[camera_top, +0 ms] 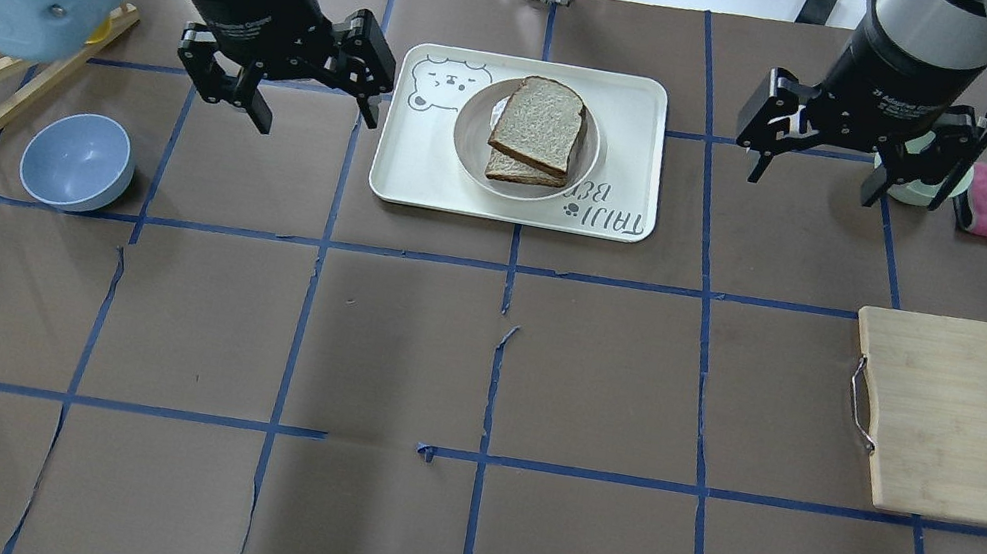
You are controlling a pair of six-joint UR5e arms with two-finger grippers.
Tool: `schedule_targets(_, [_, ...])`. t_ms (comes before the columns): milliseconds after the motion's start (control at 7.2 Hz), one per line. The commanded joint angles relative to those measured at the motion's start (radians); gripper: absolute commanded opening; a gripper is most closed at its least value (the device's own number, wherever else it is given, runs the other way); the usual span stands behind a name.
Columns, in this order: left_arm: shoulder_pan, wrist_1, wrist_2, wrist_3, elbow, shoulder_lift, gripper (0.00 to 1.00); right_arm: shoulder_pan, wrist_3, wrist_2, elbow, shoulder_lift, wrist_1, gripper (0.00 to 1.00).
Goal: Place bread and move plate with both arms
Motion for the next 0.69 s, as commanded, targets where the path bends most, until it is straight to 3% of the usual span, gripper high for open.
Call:
schedule_targets(0, [0.007,-0.020,0.074,0.095,0.006,0.035,1.00,0.000,-0.010,0.000,0.001,-0.002,0.003,1.00])
schedule_targets(556, [0.009,-0.006,0.084,0.142,-0.011,0.058,1.00,0.000,0.001,0.000,0.009,-0.002,0.007,1.00])
